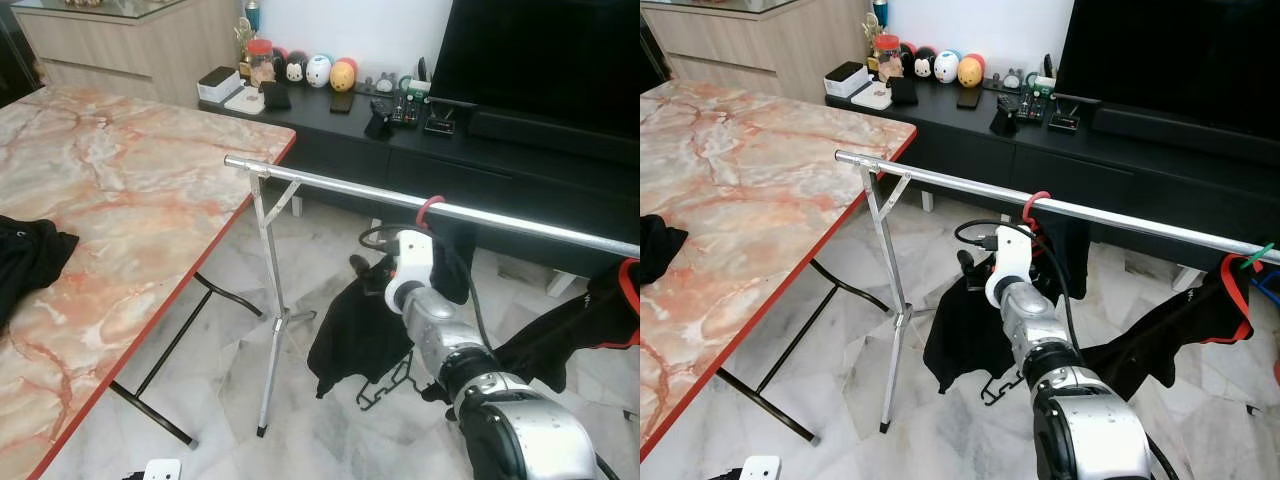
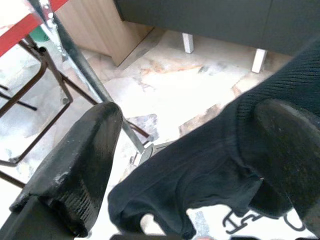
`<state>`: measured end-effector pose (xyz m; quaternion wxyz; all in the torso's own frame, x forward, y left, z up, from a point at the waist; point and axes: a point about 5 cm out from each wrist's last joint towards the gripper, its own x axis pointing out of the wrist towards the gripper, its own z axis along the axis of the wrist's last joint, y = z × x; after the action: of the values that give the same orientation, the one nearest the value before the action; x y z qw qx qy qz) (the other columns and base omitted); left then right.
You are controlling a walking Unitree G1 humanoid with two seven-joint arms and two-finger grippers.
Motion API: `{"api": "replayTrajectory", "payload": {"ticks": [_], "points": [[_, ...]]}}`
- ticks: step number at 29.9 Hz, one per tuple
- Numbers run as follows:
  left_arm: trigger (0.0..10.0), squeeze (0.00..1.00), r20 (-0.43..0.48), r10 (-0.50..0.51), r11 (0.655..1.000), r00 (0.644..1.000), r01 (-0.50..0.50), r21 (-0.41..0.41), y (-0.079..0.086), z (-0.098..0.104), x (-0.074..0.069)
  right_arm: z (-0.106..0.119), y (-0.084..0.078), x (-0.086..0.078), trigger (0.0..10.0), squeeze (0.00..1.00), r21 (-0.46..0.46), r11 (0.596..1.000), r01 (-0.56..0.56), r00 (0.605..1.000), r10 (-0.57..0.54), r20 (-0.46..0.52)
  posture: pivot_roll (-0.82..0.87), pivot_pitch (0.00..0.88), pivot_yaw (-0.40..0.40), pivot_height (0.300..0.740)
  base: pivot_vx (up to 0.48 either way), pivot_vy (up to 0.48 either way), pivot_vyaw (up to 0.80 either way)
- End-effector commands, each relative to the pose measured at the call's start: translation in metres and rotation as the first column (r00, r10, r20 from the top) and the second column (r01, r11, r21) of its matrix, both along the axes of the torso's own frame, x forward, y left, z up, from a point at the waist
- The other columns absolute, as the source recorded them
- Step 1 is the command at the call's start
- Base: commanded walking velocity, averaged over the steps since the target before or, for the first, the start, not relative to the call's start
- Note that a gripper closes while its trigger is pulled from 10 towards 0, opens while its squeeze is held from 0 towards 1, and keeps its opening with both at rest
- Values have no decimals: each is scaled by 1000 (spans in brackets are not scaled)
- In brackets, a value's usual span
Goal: Hang hanger
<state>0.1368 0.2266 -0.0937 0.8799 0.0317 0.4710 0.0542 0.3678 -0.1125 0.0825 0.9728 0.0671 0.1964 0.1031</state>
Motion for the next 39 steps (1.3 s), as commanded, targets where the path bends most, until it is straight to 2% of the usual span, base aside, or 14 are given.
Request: {"api": "replayTrajectory", "payload": {"ticks": [1,2,4,12,15,18,26,39], "points": [[10000,0,-24,-6,1000,1000,6,13,2,-1,-4,7,3,5,10000,0,-34,999,14,1000,-14,-4,-20,19,2,740,0,0,0],[10000,0,-24,-6,1000,1000,6,13,2,-1,-4,7,3,5,10000,0,-34,999,14,1000,-14,-4,-20,19,2,740,0,0,0],[10000,0,-26,-12,1000,1000,12,17,1,-2,-4,8,-2,7,10000,0,-94,993,66,998,-68,-17,-19,19,-2,740,0,0,0],[10000,0,-29,-22,1000,999,22,14,0,-2,-3,5,-10,6,10000,0,-146,982,121,992,-126,-26,-19,19,-5,740,0,0,0],[10000,0,-34,-26,1000,999,26,10,-1,-2,-3,2,-15,5,10000,0,-176,973,147,987,-155,-33,-21,20,-5,740,0,0,0],[10000,0,-39,-29,1000,999,29,6,-2,-2,-3,-2,-28,3,10000,0,-215,953,213,973,-227,-42,-22,21,-5,740,0,0,0],[10000,0,-44,-33,999,999,32,-7,-2,-3,-3,-6,-41,0,10000,0,-262,923,281,953,-301,-39,-23,27,-5,740,0,0,0],[10000,0,-42,-32,999,999,31,-13,-3,-2,-3,-4,-48,0,10000,0,-277,907,317,942,-335,-18,-22,28,-4,740,0,0,0]]}}
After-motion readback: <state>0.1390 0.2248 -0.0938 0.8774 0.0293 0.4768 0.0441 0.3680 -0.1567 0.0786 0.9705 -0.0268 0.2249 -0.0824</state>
